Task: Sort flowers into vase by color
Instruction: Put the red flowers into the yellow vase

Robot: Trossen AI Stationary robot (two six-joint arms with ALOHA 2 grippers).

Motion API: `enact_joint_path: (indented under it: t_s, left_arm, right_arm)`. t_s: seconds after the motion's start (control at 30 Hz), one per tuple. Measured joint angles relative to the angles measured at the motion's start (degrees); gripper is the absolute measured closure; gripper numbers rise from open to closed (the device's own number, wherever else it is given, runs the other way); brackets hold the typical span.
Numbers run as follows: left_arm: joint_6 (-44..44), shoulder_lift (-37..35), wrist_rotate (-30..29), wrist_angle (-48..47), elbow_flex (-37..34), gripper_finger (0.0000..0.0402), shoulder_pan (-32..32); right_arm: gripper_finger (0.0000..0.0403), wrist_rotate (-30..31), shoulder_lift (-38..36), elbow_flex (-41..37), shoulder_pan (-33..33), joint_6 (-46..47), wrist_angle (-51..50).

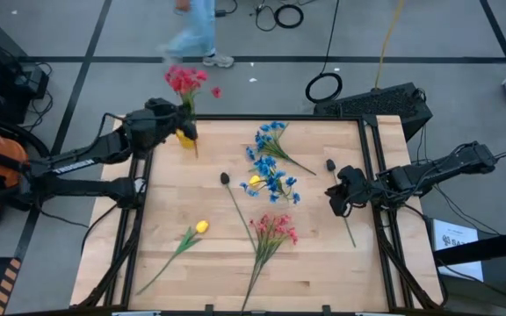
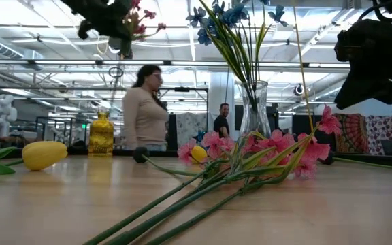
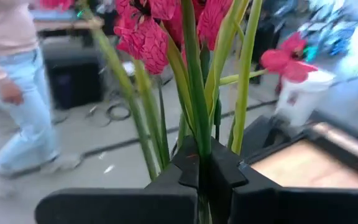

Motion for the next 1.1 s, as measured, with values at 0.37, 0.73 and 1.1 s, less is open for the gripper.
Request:
enact_joint_path:
  t_s: [0.37,0.73,1.1]
  left_arm:
    - [3.08,-3.69,24.48,21.29,-13.1,0.0394,18.7]
    - [2.87,-9.22,37.98,26.75,-15.02,0.0394,31.62]
    - [7.23,-13.33,36.68,26.3,-15.02,0.0394,35.23]
  right_arm:
    - [0.0335,1.66,1.11,0.0,0.0,2.67,0.01]
    - [0.0335,1.68,1.99,0.0,0.0,3.37,-0.02]
    - [0.0335,4.61,1.99,0.0,-0.02,4.83,-0.03]
